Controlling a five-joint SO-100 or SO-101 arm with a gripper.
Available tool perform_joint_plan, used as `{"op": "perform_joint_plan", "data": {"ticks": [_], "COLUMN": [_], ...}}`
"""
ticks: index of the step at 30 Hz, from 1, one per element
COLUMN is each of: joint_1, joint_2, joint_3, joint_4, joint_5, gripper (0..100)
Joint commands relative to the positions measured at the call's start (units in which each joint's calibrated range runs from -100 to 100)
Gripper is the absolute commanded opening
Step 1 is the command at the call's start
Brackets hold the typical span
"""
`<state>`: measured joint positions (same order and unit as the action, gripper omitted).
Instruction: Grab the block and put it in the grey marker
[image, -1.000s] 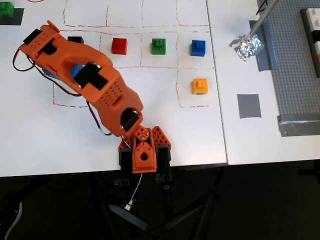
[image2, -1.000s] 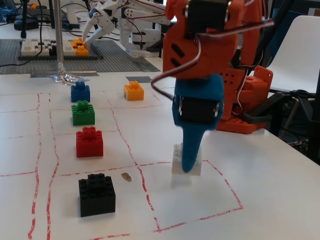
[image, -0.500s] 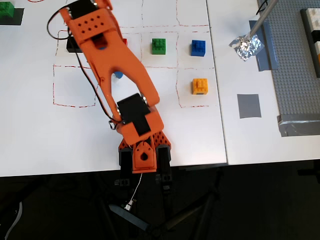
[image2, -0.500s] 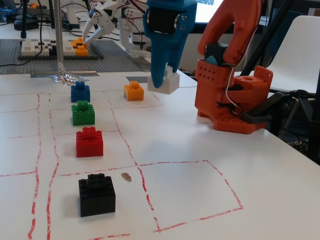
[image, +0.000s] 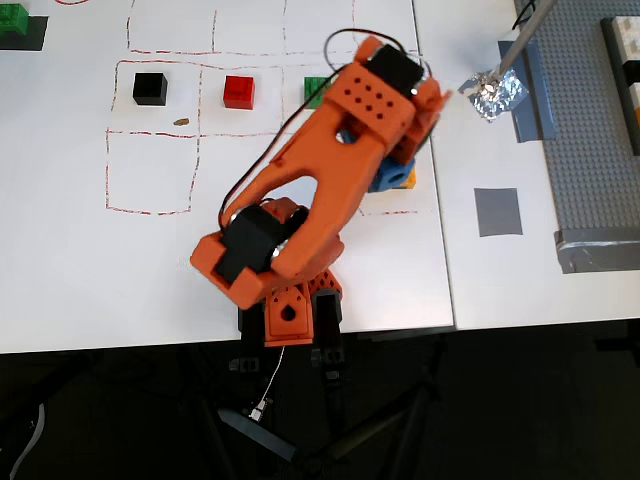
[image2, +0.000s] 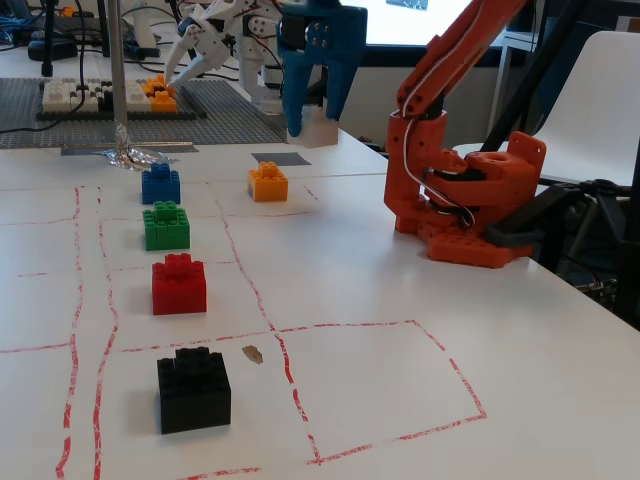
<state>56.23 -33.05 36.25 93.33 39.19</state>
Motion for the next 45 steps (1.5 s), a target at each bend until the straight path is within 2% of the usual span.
{"op": "perform_joint_plan", "data": {"ticks": [1, 10, 19, 45], "joint_1": [10.95, 22.60, 28.68, 35.65], "joint_2": [7.84, 32.57, 46.53, 59.97], "joint_3": [-10.41, -34.71, -47.58, -57.19], "joint_4": [-5.90, -13.08, -16.43, -21.41], "joint_5": [2.25, 3.42, 4.98, 8.16], "gripper": [0, 0, 0, 0]}}
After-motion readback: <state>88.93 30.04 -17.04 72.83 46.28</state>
